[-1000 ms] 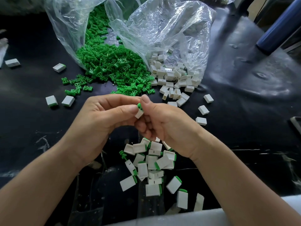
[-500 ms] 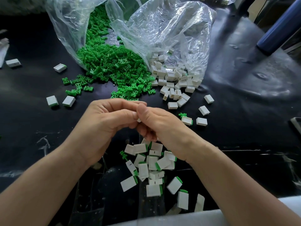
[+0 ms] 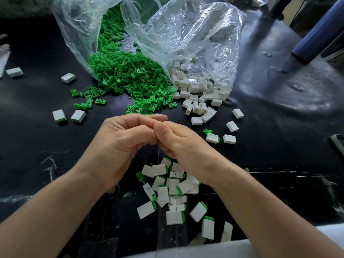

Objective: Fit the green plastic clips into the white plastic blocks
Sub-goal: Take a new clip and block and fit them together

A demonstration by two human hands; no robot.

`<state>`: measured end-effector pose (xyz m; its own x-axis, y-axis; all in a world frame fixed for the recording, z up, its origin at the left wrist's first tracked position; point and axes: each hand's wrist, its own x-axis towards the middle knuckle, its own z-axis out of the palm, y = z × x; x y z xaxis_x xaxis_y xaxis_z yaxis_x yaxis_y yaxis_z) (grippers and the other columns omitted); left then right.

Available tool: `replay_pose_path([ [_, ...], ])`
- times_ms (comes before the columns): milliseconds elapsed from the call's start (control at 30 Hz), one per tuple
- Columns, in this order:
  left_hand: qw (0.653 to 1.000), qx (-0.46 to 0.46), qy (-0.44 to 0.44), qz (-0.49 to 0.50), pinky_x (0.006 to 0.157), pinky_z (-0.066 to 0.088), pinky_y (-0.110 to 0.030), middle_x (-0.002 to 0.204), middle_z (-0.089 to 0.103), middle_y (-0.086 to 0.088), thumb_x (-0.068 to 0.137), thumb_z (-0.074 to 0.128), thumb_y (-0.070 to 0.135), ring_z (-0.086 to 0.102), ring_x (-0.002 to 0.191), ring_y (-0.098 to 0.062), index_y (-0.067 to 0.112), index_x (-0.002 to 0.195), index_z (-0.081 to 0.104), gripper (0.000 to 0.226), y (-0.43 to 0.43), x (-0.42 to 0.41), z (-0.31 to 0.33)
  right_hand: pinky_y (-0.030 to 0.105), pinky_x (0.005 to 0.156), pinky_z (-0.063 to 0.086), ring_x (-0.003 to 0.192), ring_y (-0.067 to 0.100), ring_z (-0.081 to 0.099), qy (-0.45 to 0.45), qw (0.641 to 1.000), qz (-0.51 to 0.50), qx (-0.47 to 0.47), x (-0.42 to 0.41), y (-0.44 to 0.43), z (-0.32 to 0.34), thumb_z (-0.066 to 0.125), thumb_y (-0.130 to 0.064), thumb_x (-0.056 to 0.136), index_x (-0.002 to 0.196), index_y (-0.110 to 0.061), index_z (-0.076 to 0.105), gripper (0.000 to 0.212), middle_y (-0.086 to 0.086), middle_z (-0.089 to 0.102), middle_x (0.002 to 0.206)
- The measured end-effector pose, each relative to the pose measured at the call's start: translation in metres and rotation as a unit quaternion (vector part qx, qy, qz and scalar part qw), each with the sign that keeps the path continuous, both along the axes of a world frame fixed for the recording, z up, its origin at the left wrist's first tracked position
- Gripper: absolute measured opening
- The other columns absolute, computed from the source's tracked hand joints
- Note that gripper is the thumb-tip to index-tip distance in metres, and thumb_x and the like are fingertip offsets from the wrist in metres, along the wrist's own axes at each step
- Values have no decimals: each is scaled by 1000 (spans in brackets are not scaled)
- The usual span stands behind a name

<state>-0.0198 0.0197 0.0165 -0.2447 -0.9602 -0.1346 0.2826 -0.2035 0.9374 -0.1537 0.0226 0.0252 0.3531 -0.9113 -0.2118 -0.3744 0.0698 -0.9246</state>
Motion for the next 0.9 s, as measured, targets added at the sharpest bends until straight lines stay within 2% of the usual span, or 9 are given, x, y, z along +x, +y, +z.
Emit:
replay_pose_path([
  [200, 1000, -2, 0, -3, 65, 55, -23, 93, 73, -6, 62, 54, 0, 69, 76, -17, 7, 60, 72, 20, -1, 0, -1, 16, 57, 27, 51, -10, 40, 20, 999, -13, -22, 2, 0, 0, 34, -34, 98, 65, -34, 42, 34, -20, 42, 57],
  [267, 1000, -6, 5, -5, 63, 54, -23, 92, 73, -7, 63, 54, -1, 69, 72, -18, 7, 61, 73, 20, -1, 1, -1, 17, 60, 28, 55, -7, 40, 6, 1000, -14, -22, 1, -1, 0, 34, -34, 98, 71, -31, 51, 32, -19, 40, 60],
  [367, 999, -17, 12, -27, 58, 54, -25, 78, 71, -16, 66, 57, -1, 67, 61, -25, 1, 71, 73, 17, -1, 2, 1, 20, 60, 32, 56, 2, 37, -30, 1000, -4, 9, -2, -2, 1, 31, -36, 98, 98, -1, 62, 46, -11, 42, 63],
  [400, 999, -22, 11, -34, 57, 54, -26, 71, 69, -18, 66, 59, -2, 66, 58, -26, -1, 74, 72, 15, 0, 2, 1, 18, 56, 33, 53, 2, 37, -47, 999, -5, 24, -3, -2, 2, 31, -37, 98, 95, 4, 60, 50, -8, 41, 61],
  [500, 999, -27, -13, -31, 65, 55, -33, 66, 66, -19, 65, 67, 4, 62, 59, -31, 3, 77, 74, 14, -1, 3, 1, 10, 45, 32, 44, 1, 36, -77, 995, -10, 57, -6, -3, 4, 26, -44, 96, 71, -4, 59, 58, -7, 44, 52],
  [600, 1000, -7, -22, -17, 77, 49, -44, 78, 64, -25, 68, 65, 11, 55, 70, -37, 5, 81, 74, 17, -2, 3, 0, 14, 45, 32, 49, 8, 38, -99, 992, 1, 82, -8, -6, 0, 20, -51, 94, 78, 7, 59, 72, 1, 47, 57],
  [700, 999, -16, -6, -42, 65, 56, -31, 75, 71, -16, 66, 69, 8, 66, 63, -29, 5, 80, 75, 15, 1, 1, 3, 15, 43, 31, 46, 7, 37, -119, 988, -5, 95, -8, -6, 0, 20, -54, 93, 65, -8, 56, 65, -5, 45, 49],
  [833, 999, -23, -20, -16, 63, 56, -23, 76, 73, -8, 56, 69, 25, 69, 69, -19, 13, 77, 76, 25, 0, 2, 4, 12, 46, 35, 42, 1, 42, -2, 999, -51, 4, -17, -12, 2, 29, -55, 91, 56, -19, 61, 60, -9, 49, 45],
  [900, 998, -21, -51, 0, 55, 52, -17, 72, 73, -4, 51, 70, 29, 66, 65, -11, 18, 75, 77, 27, 0, 4, 3, 19, 54, 39, 49, 1, 46, 109, 983, -117, -92, -26, -18, 1, 42, -48, 91, 65, -17, 65, 47, -11, 52, 49],
])
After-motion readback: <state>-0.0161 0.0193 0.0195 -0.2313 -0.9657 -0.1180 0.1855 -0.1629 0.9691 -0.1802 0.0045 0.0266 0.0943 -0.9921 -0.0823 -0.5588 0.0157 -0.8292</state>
